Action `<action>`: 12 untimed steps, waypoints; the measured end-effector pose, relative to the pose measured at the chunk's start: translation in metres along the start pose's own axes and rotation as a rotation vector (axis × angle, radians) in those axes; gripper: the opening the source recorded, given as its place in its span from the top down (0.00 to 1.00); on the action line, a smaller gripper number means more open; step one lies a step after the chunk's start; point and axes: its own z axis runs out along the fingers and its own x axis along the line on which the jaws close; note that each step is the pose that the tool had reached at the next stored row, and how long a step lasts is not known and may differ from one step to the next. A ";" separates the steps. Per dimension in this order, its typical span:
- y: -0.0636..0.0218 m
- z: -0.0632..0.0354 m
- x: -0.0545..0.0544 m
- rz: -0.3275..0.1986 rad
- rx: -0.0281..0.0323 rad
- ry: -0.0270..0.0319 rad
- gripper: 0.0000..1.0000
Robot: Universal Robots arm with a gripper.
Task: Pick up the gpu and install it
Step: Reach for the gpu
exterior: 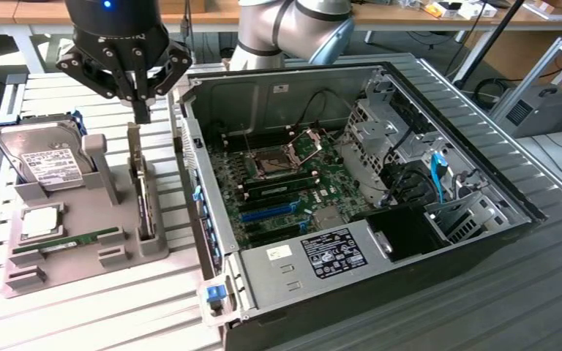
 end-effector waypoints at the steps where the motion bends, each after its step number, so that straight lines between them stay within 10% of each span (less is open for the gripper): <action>1: -0.0002 -0.0001 0.003 0.000 0.0001 0.0001 0.89; 12: -0.0012 -0.0006 0.017 0.000 0.0001 0.0001 0.89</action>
